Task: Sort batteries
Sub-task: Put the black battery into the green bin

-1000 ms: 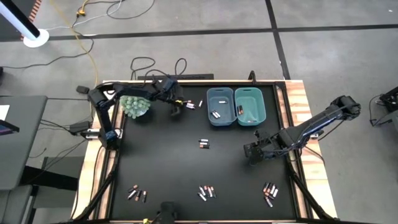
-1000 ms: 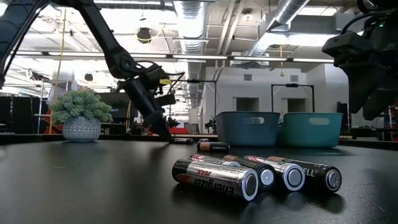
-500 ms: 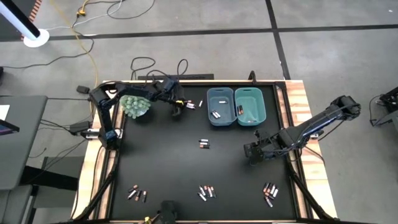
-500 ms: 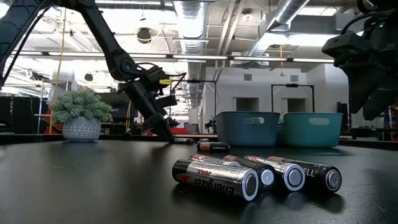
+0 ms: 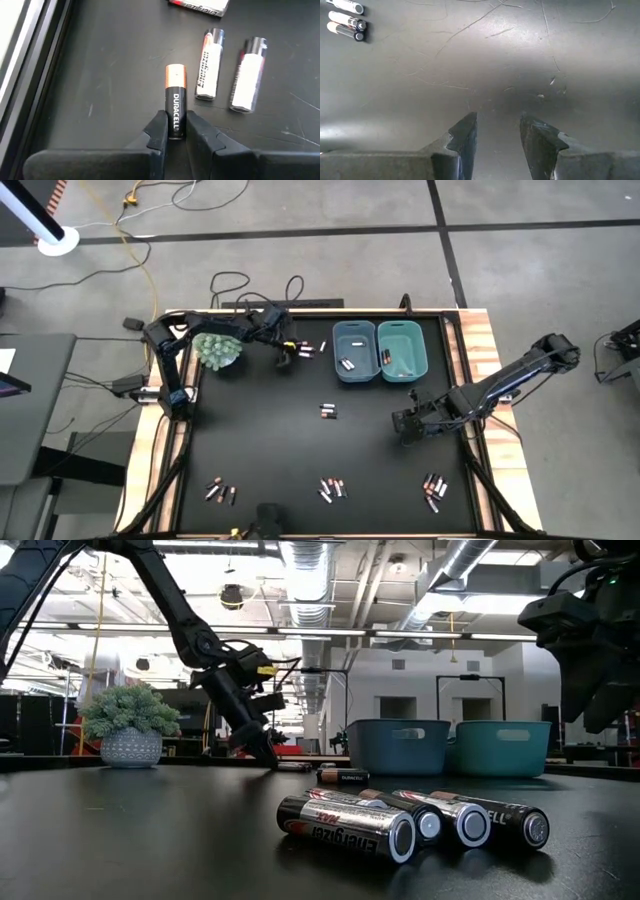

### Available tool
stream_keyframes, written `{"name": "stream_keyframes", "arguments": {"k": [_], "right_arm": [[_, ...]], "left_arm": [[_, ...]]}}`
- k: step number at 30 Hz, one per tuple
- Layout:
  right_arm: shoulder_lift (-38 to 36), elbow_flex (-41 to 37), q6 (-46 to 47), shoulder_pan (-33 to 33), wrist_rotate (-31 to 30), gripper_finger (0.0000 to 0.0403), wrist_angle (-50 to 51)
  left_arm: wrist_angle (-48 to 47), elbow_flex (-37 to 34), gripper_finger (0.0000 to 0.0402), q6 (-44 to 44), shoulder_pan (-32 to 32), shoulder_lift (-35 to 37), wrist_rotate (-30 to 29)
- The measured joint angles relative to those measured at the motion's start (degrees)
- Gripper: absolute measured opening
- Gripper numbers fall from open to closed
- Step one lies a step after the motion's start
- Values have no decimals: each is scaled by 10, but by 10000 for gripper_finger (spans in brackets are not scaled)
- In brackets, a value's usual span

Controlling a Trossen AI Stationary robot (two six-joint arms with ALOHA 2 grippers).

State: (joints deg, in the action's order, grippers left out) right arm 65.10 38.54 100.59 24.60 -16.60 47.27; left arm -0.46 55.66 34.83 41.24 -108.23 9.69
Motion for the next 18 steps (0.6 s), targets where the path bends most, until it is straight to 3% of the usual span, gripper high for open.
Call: {"name": "stream_keyframes", "arguments": {"k": [8, 18], "right_arm": [[0, 0, -10, 0, 0, 163, 3], [0, 0, -23, 0, 0, 163, 3]], "left_arm": [[-21, -4, 44, -15, 3, 67, -27], [-127, -2, 48, -68, -1, 254, -22]]}}
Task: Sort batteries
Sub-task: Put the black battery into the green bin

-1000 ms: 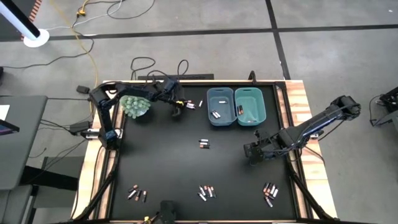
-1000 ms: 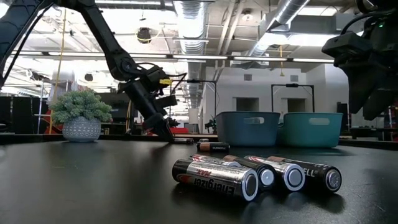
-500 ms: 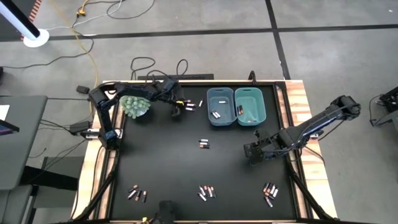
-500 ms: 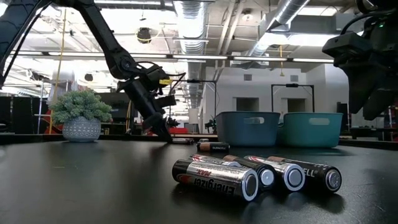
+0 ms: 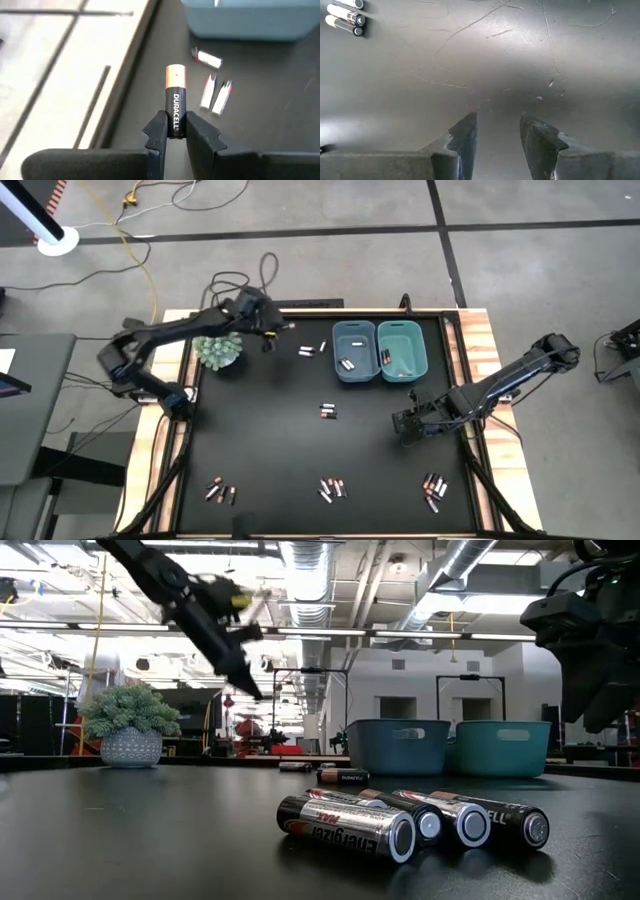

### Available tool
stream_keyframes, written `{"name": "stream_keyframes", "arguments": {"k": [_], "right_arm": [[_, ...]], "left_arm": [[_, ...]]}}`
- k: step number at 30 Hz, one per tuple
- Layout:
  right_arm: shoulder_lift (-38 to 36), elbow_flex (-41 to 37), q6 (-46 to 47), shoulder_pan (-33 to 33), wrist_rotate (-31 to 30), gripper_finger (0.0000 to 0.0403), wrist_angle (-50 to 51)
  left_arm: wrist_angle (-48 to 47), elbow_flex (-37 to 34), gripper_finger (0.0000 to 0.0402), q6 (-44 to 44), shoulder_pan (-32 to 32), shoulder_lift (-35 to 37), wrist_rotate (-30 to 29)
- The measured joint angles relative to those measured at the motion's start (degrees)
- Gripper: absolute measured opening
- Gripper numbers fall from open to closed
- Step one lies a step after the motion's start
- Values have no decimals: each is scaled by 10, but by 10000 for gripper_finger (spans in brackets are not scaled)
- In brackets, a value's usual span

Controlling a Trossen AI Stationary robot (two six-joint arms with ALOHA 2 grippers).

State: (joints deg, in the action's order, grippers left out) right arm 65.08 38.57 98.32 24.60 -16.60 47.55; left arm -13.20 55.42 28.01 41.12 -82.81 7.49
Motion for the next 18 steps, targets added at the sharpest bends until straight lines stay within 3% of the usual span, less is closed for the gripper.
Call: {"name": "stream_keyframes", "arguments": {"k": [4, 8, 13, 18], "right_arm": [[0, 0, -8, 0, 0, 163, -1], [0, 0, -13, 0, 0, 163, -1], [0, 0, -13, 0, 0, 163, -2], [0, 0, -13, 0, 0, 163, -3]], "left_arm": [[-7, 31, 49, -47, -15, 40, -6], [-29, 118, 49, -60, -41, 11, -12], [-28, 284, 49, -69, -82, -106, 1], [-47, 504, 49, -77, -122, -272, 28]]}}
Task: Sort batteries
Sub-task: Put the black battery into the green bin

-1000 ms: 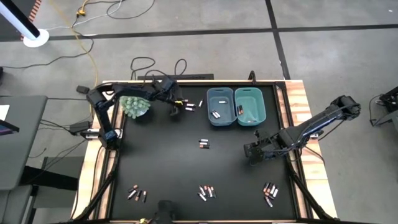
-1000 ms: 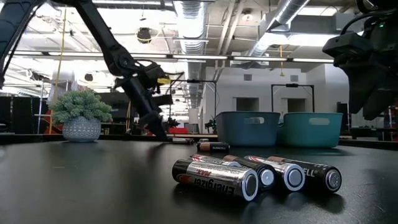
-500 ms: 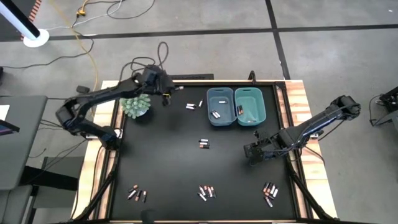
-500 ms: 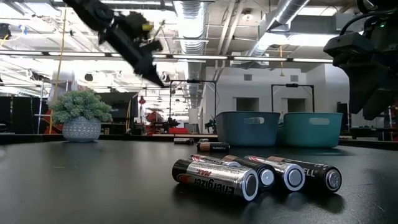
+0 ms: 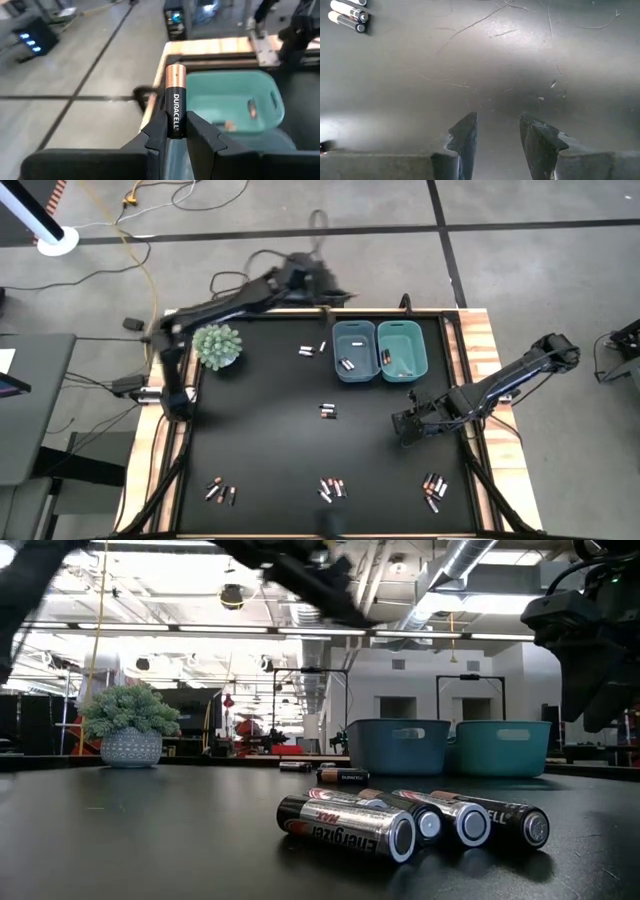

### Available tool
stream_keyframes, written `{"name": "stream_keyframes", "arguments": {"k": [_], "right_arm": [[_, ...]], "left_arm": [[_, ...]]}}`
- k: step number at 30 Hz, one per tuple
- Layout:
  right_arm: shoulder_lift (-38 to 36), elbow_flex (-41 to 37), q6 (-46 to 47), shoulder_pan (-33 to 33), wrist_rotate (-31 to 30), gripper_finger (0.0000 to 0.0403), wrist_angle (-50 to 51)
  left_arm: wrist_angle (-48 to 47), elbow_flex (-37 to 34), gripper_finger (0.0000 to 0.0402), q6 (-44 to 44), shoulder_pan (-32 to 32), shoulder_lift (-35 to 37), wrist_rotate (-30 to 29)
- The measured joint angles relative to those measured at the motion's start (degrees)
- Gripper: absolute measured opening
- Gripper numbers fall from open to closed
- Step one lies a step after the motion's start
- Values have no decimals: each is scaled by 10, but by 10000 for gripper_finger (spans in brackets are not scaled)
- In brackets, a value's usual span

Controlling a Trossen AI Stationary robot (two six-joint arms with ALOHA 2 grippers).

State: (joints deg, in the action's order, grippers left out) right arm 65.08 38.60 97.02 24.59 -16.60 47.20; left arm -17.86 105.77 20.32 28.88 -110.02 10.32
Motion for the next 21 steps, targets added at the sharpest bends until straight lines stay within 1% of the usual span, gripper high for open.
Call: {"name": "stream_keyframes", "arguments": {"k": [2, 6, 7, 8, 10, 11, 21], "right_arm": [[0, 0, 2, 0, 0, 163, -1], [0, 0, 4, 0, 0, 163, -1], [0, 0, 4, 0, 0, 163, -2], [0, 0, 4, 0, 0, 163, -2], [0, 0, 2, 0, 1, 163, -4], [-1, 0, 1, 0, 0, 163, -5], [-1, 1, 0, 0, 1, 163, -12]], "left_arm": [[-6, 96, 50, 0, -19, -75, 2], [-57, 288, 50, -7, -54, -225, 19], [-34, 292, 50, -14, -63, -248, 26], [34, 259, 50, -25, -71, -250, 34], [91, 221, 50, -46, -84, -264, 46], [113, 219, 50, -52, -90, -275, 45], [107, 219, 50, -62, -112, -360, 44]]}}
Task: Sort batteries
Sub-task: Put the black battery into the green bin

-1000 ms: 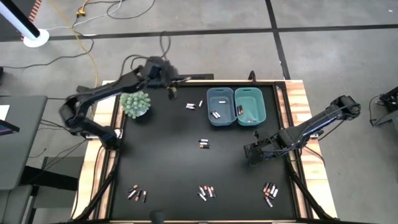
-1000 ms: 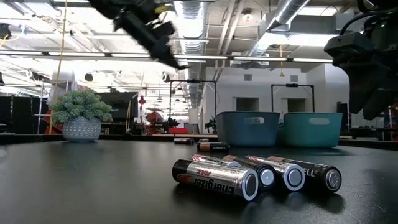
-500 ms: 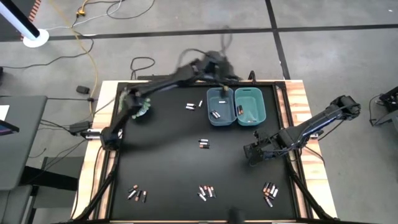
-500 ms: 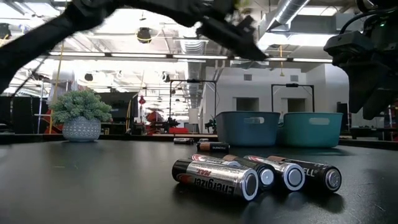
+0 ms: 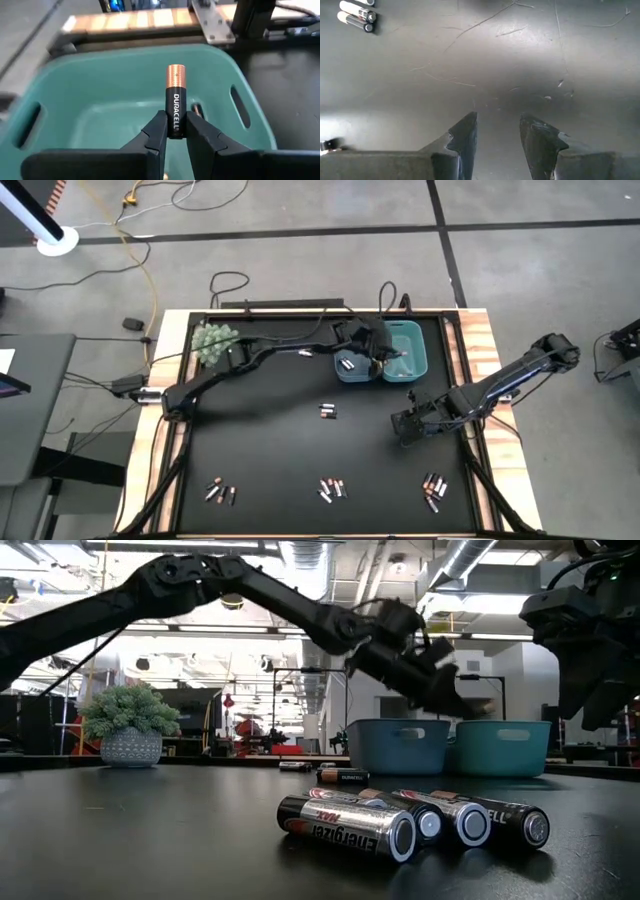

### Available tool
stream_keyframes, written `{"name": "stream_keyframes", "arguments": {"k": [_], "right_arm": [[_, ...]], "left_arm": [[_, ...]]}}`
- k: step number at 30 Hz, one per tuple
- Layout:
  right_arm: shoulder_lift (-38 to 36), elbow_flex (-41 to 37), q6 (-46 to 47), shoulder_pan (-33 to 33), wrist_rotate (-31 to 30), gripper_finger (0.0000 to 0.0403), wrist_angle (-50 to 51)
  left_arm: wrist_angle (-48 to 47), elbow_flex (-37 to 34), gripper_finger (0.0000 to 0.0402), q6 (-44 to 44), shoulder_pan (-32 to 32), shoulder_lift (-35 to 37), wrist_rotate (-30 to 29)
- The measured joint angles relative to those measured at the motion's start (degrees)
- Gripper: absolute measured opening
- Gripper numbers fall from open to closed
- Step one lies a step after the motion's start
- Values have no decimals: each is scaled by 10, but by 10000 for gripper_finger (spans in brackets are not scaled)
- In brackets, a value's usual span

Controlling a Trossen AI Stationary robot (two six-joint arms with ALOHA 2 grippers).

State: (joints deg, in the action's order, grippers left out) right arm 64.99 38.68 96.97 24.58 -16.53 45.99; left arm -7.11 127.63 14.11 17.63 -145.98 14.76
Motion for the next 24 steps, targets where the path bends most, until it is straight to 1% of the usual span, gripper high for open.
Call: {"name": "stream_keyframes", "arguments": {"k": [5, 10, 14, 18, 21, 24], "right_arm": [[0, 0, 0, 0, 0, 163, -2], [0, 0, 0, 0, 0, 163, -4], [0, 0, 0, 0, 0, 163, -4], [0, 0, 0, 0, 0, 163, -3], [0, 0, 0, 0, 0, 163, -2], [0, 0, 0, 0, 0, 163, -2]], "left_arm": [[-1, 0, 50, -43, 1, -15, 0], [13, 0, 50, -26, 3, -12, 0], [2, 0, 50, -62, 5, -12, 0], [4, 0, 50, -62, 7, -12, -1], [13, 0, 52, -63, 7, -12, -17], [15, 0, 63, -80, 6, -12, -47]]}}
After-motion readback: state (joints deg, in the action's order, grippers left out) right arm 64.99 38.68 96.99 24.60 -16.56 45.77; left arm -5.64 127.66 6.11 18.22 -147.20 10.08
